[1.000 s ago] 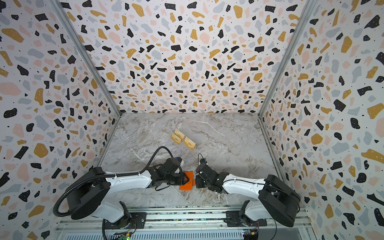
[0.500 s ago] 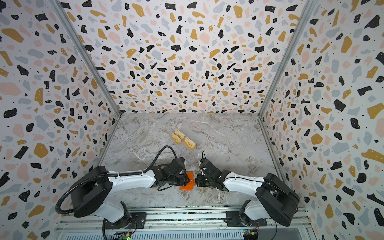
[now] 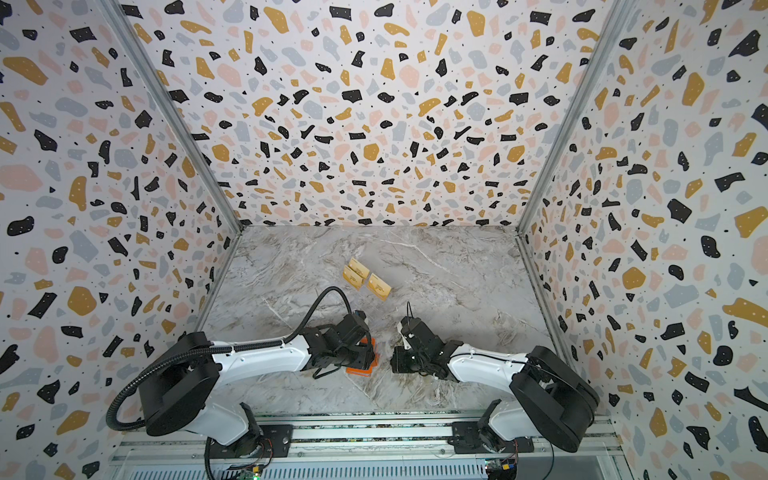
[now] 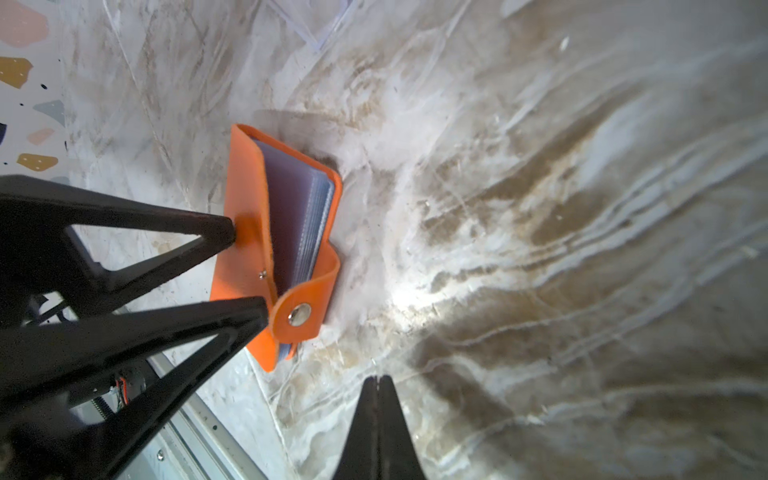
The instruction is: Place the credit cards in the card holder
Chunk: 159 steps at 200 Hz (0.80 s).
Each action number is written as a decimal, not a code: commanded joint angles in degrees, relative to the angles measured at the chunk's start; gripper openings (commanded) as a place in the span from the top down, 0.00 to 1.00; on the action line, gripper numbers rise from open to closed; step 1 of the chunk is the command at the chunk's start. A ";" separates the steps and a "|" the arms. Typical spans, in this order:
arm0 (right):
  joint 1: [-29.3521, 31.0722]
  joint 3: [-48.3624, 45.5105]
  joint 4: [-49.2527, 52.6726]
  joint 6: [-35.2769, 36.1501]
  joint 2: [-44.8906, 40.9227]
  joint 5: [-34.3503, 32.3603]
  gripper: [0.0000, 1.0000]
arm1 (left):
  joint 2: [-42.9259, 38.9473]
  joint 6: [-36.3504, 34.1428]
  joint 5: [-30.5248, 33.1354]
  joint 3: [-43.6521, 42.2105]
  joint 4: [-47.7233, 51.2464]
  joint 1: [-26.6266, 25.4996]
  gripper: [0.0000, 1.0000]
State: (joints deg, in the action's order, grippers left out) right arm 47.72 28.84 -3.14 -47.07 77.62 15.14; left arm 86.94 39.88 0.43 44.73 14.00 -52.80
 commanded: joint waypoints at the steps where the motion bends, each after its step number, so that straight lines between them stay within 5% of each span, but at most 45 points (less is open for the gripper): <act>1: -0.18 -0.57 -0.92 0.14 -1.06 0.96 0.95 | -2.47 -0.72 -1.37 -0.37 2.00 1.60 0.36; 40: 0.00 0.65 -2.29 -0.14 -1.90 1.91 0.82 | -6.12 1.16 -9.16 -2.10 -0.84 5.00 0.37; 88: 0.67 4.45 -2.90 0.20 -0.31 2.01 0.70 | -6.36 -1.61 -5.92 -3.01 2.13 11.80 0.43; 121: 2.15 6.43 -4.19 0.14 1.83 1.82 0.52 | -1.53 -5.01 -10.35 -1.54 0.15 12.01 0.38; 159: 3.41 7.93 -5.16 -0.38 4.37 1.65 0.47 | 0.61 -6.13 -10.86 -2.40 -0.05 11.76 0.36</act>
State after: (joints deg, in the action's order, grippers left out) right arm 50.37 34.72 -7.77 -47.31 80.71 16.99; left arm 87.07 35.94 -9.39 42.78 14.50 -40.62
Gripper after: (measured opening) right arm 0.533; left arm 0.637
